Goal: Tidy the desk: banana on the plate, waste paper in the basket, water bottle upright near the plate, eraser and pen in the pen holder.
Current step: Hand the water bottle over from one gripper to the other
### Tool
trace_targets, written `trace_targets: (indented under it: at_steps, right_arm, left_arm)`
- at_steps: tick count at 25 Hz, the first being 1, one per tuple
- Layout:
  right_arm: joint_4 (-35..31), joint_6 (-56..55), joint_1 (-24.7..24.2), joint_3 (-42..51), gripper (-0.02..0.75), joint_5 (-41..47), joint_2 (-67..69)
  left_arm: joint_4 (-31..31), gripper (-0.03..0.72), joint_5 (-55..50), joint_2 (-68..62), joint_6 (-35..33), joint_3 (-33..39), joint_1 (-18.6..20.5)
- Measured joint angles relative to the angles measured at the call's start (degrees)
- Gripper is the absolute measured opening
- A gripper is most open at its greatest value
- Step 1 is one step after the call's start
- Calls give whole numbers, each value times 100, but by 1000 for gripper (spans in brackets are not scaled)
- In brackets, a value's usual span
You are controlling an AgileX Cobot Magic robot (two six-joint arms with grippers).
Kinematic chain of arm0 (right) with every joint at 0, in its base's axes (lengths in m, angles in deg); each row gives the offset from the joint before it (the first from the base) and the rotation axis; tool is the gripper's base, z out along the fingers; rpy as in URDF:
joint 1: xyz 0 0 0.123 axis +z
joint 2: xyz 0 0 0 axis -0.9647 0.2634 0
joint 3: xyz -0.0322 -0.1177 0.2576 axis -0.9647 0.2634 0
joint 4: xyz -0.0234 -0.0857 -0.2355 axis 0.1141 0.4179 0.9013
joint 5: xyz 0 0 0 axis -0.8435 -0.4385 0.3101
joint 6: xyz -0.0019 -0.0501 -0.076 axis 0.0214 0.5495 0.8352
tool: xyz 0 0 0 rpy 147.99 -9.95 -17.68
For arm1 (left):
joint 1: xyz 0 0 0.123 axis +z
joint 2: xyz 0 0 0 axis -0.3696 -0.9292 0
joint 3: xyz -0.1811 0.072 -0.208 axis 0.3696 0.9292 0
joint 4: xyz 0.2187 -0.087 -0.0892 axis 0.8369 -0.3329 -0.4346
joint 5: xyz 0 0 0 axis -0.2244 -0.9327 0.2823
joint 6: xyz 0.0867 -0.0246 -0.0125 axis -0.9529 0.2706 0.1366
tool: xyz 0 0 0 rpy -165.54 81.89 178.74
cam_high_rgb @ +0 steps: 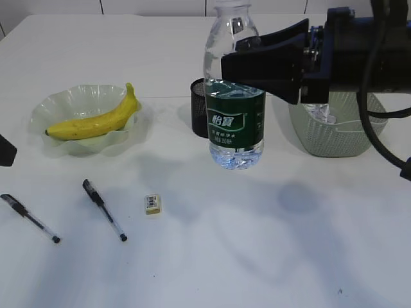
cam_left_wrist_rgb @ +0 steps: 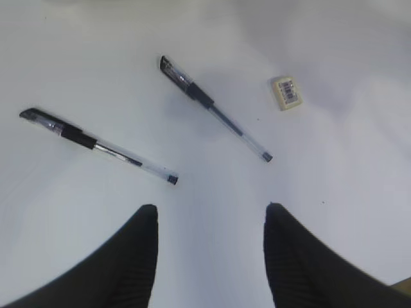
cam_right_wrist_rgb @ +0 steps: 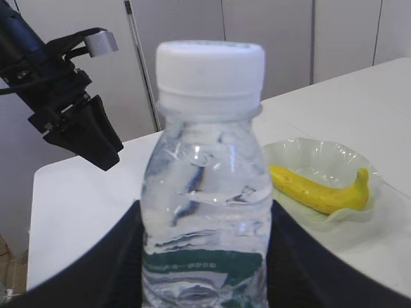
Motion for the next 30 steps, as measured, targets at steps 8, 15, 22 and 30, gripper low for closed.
trace_targets:
  at_steps: [8,15,22,30]
  right_arm:
    - [-23,24,25,0,358,0,65]
    - [-32,24,25,0,358,-12,65]
    - [-32,24,25,0,358,-48,65]
    - [-32,24,25,0,358,-58,65]
  left_arm:
    - [-13,361,1331,0,-127,139,-559]
    - [-35,360,4051,0,-138,1168,-1182]
    - [243,358,6231,0,-138,1883,-1857]
    - [507,315,6926,0,71,1891,-2425]
